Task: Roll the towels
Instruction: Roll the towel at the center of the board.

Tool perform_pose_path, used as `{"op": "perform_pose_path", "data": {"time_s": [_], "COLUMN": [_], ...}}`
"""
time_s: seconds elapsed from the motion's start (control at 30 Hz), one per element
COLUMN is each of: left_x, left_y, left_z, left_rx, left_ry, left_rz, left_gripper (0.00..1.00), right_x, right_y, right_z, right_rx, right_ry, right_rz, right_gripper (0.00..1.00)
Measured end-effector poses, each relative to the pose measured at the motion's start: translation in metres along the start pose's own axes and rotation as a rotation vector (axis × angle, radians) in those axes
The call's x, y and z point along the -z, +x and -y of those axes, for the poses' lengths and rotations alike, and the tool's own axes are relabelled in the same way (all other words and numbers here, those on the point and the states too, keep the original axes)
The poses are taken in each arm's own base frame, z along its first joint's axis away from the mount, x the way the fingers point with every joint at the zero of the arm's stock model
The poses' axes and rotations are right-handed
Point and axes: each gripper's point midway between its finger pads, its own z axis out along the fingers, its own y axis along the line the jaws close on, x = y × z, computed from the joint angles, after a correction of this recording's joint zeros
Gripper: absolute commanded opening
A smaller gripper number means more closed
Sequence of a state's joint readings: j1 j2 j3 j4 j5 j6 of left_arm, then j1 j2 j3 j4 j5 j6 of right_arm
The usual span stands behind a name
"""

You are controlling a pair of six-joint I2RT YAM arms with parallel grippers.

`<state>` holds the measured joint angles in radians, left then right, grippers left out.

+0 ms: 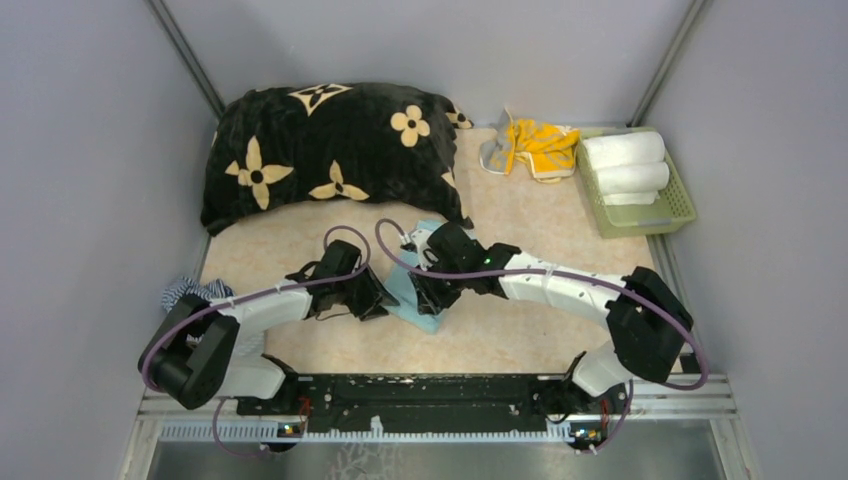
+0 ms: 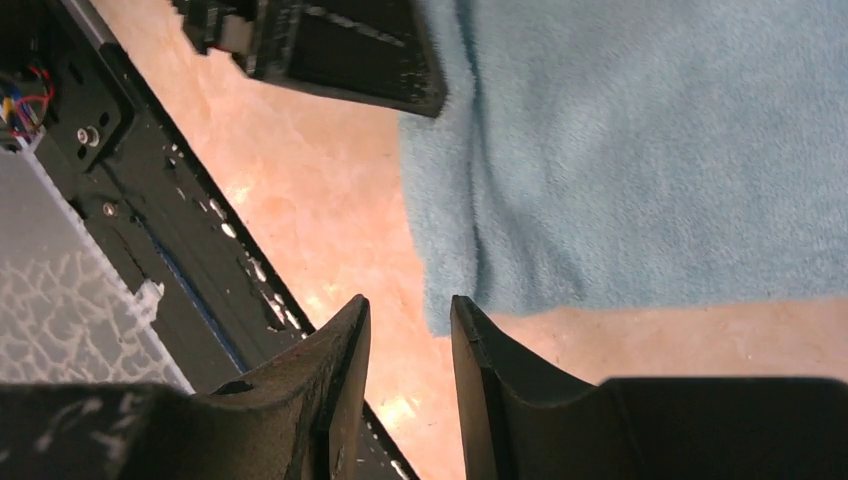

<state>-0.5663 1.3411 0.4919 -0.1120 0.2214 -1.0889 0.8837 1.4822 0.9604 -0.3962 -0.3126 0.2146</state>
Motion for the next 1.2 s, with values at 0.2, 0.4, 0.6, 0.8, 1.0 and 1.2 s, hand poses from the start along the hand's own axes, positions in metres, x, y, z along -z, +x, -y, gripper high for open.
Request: {"op": "perform_pose_path", "data": {"time_s": [0.2, 0.4, 0.6, 0.8, 1.0, 1.2], "left_x": [-0.001, -0.001, 0.0, 0.002, 0.002, 0.003], "left_y": [0.001, 0.001, 0.001, 0.0, -0.002, -0.006], "left_z": [0.001, 0.0, -0.002, -0.004, -0.006, -0.011], "left_rx": [0.017, 0.039, 0.07, 0.1, 0.123, 0.153], "left_ry": [0.004, 0.009, 0.012, 0.012, 0.005, -0.009], "left_rz": [-0.006, -0.004, 0.003, 0.013, 0.015, 0.014], "left_gripper": [0.47, 0.47, 0.47, 0.48, 0.49, 0.49], "right_x": [-0.007, -0.028, -0.042, -0.057, -0.063, -0.064], "right_y": [0.005, 0.017, 0.028, 0.035, 0.037, 0.037], "right_z": [-0.018, -0.023, -0.012, 0.003, 0.009, 0.012], "right_rx": [0.164, 0.275, 0.313, 0.344, 0.384, 0.435], "right_ry": [0.075, 0.14, 0.197, 0.264, 0.315, 0.371], "right_rz": [0.003, -0.044, -0.088, -0.116, -0.118, -0.116], "right_gripper": [0.36, 0.36, 0.36, 0.36, 0.36, 0.36]}}
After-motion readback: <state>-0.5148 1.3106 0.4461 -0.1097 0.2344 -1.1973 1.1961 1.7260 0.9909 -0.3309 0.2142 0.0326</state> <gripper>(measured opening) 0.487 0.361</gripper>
